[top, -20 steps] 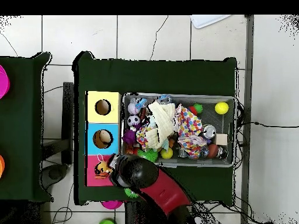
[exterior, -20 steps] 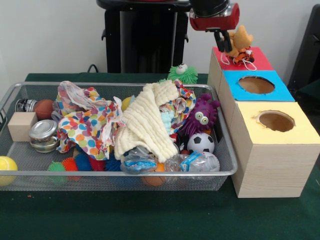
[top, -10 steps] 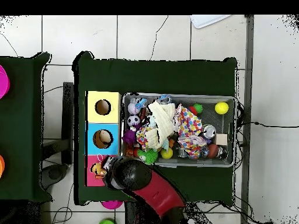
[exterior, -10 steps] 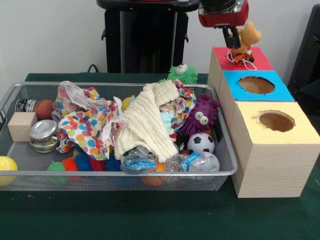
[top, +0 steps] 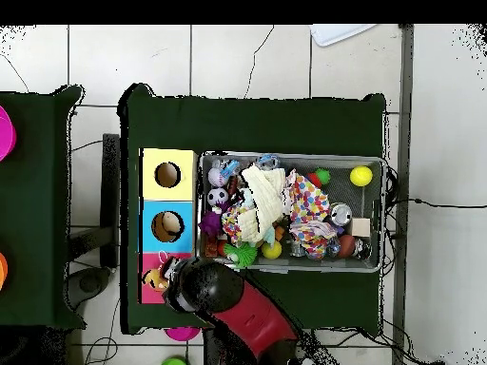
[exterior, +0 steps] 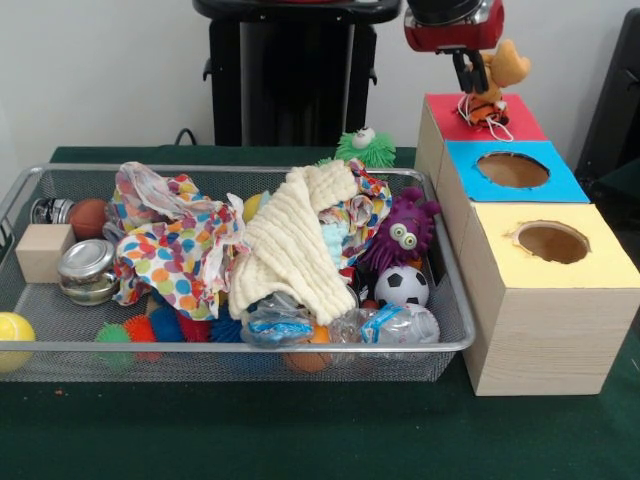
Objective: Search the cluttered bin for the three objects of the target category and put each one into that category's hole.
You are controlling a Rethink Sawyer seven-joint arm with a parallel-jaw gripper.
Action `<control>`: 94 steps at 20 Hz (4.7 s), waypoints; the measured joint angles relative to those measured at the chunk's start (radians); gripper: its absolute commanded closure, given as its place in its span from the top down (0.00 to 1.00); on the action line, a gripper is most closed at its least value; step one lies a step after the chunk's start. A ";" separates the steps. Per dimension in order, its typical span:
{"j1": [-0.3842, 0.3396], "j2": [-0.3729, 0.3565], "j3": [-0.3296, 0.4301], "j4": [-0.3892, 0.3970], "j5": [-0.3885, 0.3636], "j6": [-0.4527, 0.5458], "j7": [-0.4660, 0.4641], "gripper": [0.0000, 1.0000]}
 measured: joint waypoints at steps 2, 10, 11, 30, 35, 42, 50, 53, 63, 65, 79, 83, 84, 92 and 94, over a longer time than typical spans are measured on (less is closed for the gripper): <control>0.000 0.000 0.005 0.012 0.007 0.000 0.000 0.00; -0.050 0.023 0.096 0.047 0.019 -0.071 0.000 0.00; -0.060 0.028 0.109 0.051 0.020 -0.088 0.000 0.00; -0.139 0.152 0.212 0.083 -0.060 -0.302 0.000 0.00; -0.153 0.192 0.229 0.083 -0.086 -0.342 0.000 0.00; -0.154 0.247 0.240 0.073 -0.124 -0.411 0.000 0.00; -0.143 0.299 0.241 0.050 -0.161 -0.459 0.000 1.00; -0.137 0.294 0.233 0.049 -0.161 -0.458 0.000 1.00; -0.102 0.218 0.189 0.049 -0.161 -0.382 0.000 1.00; -0.099 0.192 0.178 0.049 -0.161 -0.348 0.000 1.00; -0.084 0.080 0.068 0.050 -0.163 -0.169 0.000 0.00; -0.082 0.075 0.035 0.050 -0.163 -0.169 0.000 0.00; -0.082 0.074 0.030 0.050 -0.163 -0.169 0.000 0.00; -0.082 0.062 0.010 0.050 -0.163 -0.169 0.000 0.00; -0.081 0.060 0.007 0.050 -0.163 -0.169 0.000 0.00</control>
